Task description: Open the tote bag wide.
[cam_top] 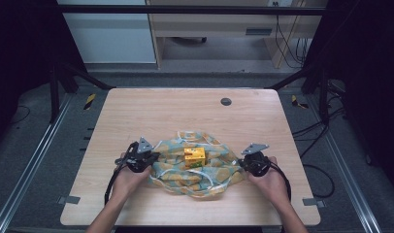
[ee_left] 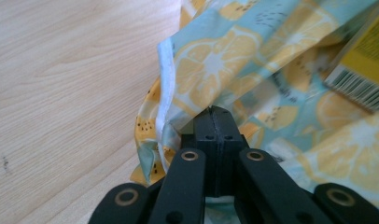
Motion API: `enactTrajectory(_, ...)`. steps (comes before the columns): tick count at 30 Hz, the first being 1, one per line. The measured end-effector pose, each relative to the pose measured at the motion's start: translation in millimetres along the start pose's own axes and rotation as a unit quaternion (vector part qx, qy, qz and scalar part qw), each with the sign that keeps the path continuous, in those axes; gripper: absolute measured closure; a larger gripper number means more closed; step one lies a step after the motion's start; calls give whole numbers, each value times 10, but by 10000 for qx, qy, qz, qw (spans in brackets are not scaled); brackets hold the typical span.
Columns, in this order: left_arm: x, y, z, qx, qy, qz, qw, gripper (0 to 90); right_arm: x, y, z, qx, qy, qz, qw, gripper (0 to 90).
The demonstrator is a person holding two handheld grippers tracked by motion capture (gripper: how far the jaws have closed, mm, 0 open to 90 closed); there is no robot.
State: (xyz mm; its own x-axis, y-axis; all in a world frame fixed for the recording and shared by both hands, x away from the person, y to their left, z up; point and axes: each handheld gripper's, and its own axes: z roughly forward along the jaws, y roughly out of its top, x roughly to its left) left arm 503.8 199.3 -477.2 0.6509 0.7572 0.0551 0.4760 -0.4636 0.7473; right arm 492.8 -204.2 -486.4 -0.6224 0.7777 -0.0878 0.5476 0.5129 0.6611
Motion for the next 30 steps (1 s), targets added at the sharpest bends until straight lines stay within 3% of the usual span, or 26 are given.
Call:
enactTrajectory(3,-37,42,-61,-119,-130,29,9998,900,2,40,-78,-333,72,164,9993,900)
enactTrajectory(6,-92,102,-128,-287,-293,15,9992,900,13,84,-146,-531,94,155,9984,900)
enactTrajectory(9,-139,170,-220,-506,-309,33,9982,900,18,135,-242,-818,141,258,9962,900)
enactTrajectory(11,-145,207,-305,-686,-210,30,9974,893,7,158,-319,-1038,133,370,9938,900)
enactTrajectory(14,-82,224,-430,-830,7,-22,9965,808,-55,162,-427,-1311,43,519,9900,897)
enactTrajectory(15,-35,212,-479,-849,149,-35,9963,753,-80,152,-459,-1359,-2,613,9888,805)
enactTrajectory(21,257,78,-651,-762,518,-317,9952,473,-258,20,-600,-1539,-450,1073,9812,562)
enactTrajectory(26,422,-55,-720,-636,717,-503,9941,317,-345,-68,-636,-1539,-841,1203,9771,366)
enactTrajectory(30,489,-212,-706,-460,808,-563,9941,206,-364,-138,-572,-1281,-1010,1286,9782,170)
